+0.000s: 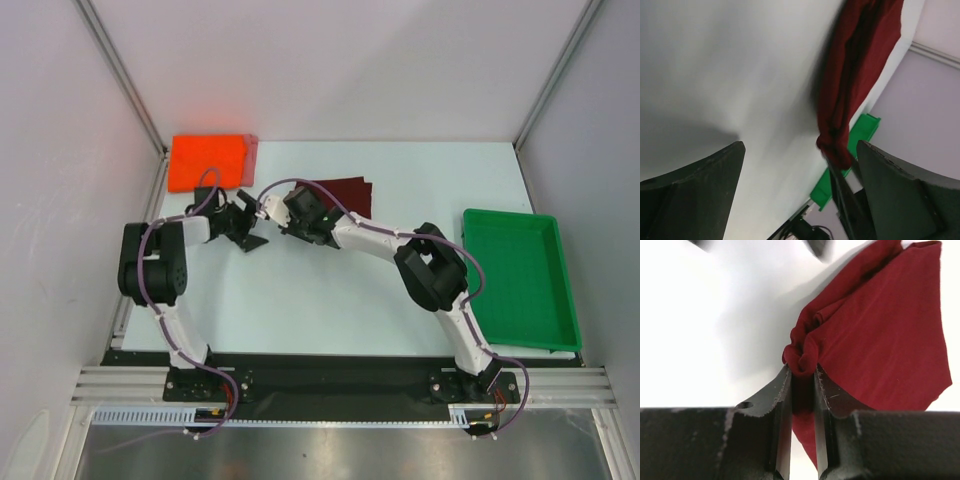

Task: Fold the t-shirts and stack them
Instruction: Neatly place the folded tshirt to the corner

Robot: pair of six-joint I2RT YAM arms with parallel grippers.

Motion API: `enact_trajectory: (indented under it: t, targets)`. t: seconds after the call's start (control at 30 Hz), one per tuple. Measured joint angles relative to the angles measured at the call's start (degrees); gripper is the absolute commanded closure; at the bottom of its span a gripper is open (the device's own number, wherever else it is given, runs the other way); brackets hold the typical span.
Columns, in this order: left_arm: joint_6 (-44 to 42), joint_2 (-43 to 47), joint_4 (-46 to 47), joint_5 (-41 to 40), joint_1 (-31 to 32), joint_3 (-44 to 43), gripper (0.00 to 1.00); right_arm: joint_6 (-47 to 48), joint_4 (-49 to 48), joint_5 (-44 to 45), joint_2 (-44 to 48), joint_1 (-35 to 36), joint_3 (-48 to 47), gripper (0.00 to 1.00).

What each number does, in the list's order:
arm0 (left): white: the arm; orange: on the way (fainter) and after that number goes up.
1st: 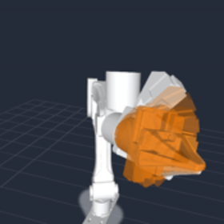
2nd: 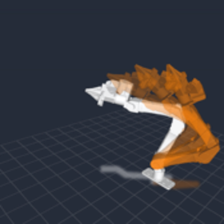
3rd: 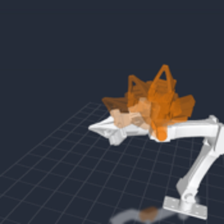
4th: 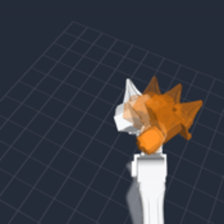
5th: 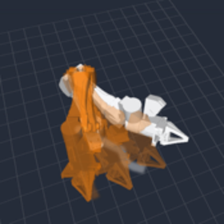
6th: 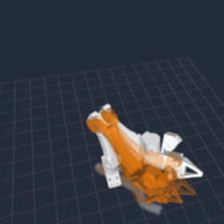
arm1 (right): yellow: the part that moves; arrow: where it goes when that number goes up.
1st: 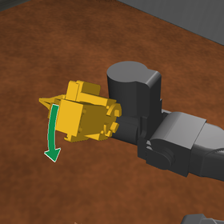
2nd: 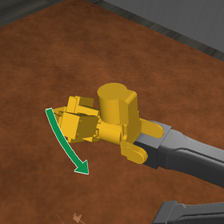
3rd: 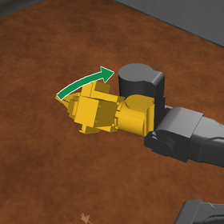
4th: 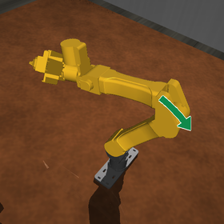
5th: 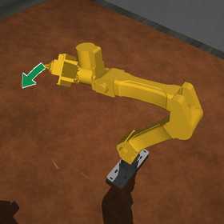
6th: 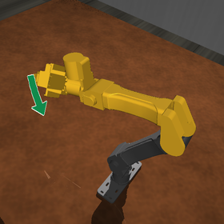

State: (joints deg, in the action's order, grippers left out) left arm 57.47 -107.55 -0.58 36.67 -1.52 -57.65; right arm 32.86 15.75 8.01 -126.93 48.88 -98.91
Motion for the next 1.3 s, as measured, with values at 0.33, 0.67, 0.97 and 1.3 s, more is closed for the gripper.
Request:
enact_trajectory:
  t: [0.33, 0.67, 0.97, 1.3]
  targets:
    - [11.78, -10.47, 7.91, 2.71, 7.5, -8.92, 0.0, -2.34, 0.39, -2.08, 0.87, -0.42, 0.0, 1.0]
    - [11.04, -16.17, 2.05, 3.08, 10.1, -18.62, 0.11, -4.81, 0.35, -3.43, 3.17, -1.27, 0.0, 1.0]
    - [5.9, -19.3, -2.8, 0.94, 10.86, -24.76, 0.65, -6.29, 0.31, -4.22, 3.85, -1.44, 0.02, 0.94]
    - [-7.06, -20.81, -11.32, -2.67, 11.45, -34.49, 1.0, -16.2, 2.08, -2.1, 10.58, -3.41, 6.05, 0.15]
